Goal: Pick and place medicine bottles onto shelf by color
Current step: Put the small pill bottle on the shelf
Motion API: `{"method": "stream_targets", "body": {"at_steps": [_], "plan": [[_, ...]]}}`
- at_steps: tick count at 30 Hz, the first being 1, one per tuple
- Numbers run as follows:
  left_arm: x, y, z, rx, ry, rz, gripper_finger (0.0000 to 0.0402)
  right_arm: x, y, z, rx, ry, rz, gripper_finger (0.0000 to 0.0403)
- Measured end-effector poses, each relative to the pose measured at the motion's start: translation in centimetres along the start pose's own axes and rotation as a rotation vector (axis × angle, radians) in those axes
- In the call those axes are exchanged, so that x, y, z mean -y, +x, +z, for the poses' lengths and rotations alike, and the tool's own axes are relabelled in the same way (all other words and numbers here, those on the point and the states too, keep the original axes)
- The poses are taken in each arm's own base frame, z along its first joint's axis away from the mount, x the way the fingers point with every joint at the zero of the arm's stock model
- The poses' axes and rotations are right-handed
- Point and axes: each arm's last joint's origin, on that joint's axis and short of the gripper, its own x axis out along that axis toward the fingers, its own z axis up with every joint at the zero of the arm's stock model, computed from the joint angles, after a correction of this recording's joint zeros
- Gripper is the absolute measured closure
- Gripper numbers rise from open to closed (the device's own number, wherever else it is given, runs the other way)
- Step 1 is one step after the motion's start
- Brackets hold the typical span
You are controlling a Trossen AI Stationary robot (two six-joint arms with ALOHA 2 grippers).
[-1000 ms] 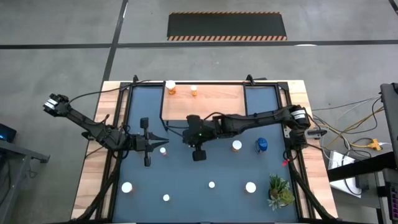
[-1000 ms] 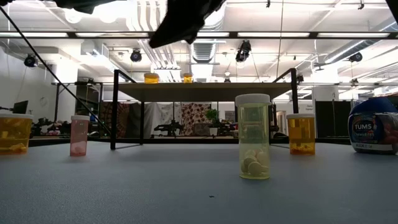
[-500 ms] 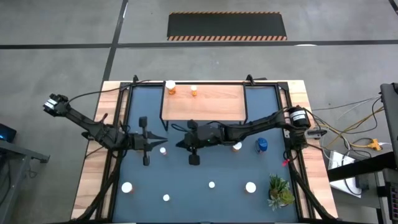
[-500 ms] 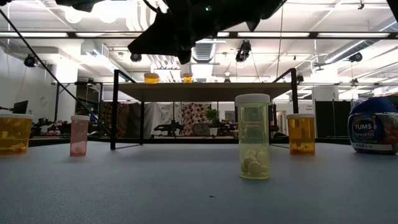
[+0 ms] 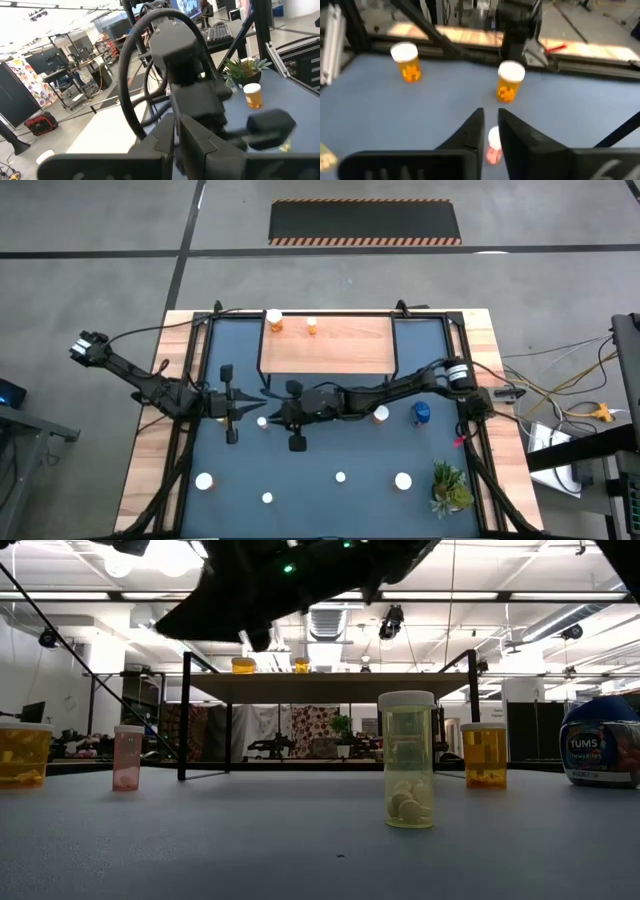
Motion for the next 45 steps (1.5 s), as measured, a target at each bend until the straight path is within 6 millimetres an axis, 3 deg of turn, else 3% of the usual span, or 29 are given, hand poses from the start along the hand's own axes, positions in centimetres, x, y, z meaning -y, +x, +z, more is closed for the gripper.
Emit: {"method": "stream_targets", "body": {"at_steps": [11, 18, 33, 45], "plan": [[0.0, 0.0, 0.0, -0.001, 0.001, -0.003, 0.0393, 0.0, 5.2, -0.5, -0.242, -0.03, -0.047, 0.0193], [0.1, 0.1, -0.1, -0.007, 0.005, -0.007, 0.0393, 0.0, 7.8, -1.5, -0.322, -0.039, -0.088, 0.0147], [0.1, 0.1, -0.1, -0.008, 0.007, -0.008, 0.0393, 0.1, 8.2, -2.2, -0.342, -0.028, -0.125, 0.0185], [0.1, 0.1, -0.1, -0.007, 0.006, -0.004, 0.0393, -0.1, 8.2, -2.2, -0.337, 0.006, -0.059, 0.0271]]}}
